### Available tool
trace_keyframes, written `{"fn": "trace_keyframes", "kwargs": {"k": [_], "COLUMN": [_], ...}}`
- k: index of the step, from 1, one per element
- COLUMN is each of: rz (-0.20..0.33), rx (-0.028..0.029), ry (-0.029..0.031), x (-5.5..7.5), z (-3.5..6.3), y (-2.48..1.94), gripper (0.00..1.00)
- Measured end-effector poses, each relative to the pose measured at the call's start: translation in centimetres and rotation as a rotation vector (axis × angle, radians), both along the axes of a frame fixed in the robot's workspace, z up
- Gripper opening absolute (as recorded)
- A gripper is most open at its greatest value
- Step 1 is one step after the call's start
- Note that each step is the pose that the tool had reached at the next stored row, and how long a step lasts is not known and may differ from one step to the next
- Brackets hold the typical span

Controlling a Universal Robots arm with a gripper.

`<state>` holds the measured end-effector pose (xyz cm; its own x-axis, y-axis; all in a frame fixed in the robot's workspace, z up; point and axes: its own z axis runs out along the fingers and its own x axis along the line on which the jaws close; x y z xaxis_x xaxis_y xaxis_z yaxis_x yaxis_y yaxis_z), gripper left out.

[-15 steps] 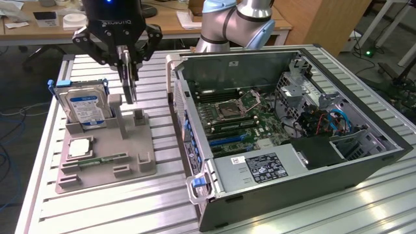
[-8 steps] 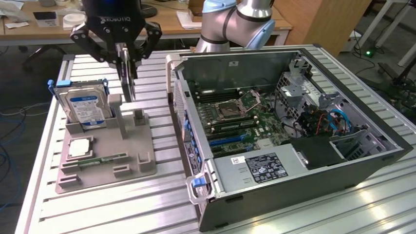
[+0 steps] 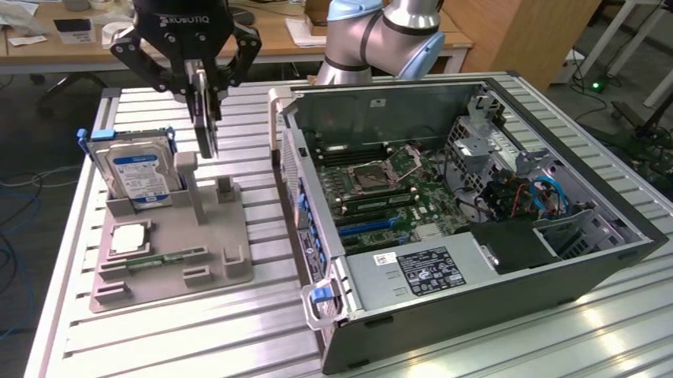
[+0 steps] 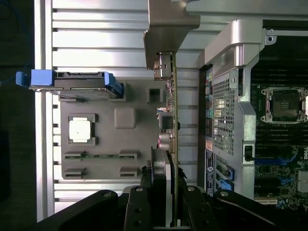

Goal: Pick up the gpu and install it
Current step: 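Pick up the gpu and move the gpu toward the slot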

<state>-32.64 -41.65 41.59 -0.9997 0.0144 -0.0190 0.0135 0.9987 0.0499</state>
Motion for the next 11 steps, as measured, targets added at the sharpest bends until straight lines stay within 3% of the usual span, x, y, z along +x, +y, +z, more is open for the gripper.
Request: {"fn": "trace_keyframes", "kwargs": {"k": [11], "rz": [0.0], "rx": [0.0], "ry": [0.0001], "x": [1.1], "z": [-0.01], "y": [0.0], "gripper": [0.28]}}
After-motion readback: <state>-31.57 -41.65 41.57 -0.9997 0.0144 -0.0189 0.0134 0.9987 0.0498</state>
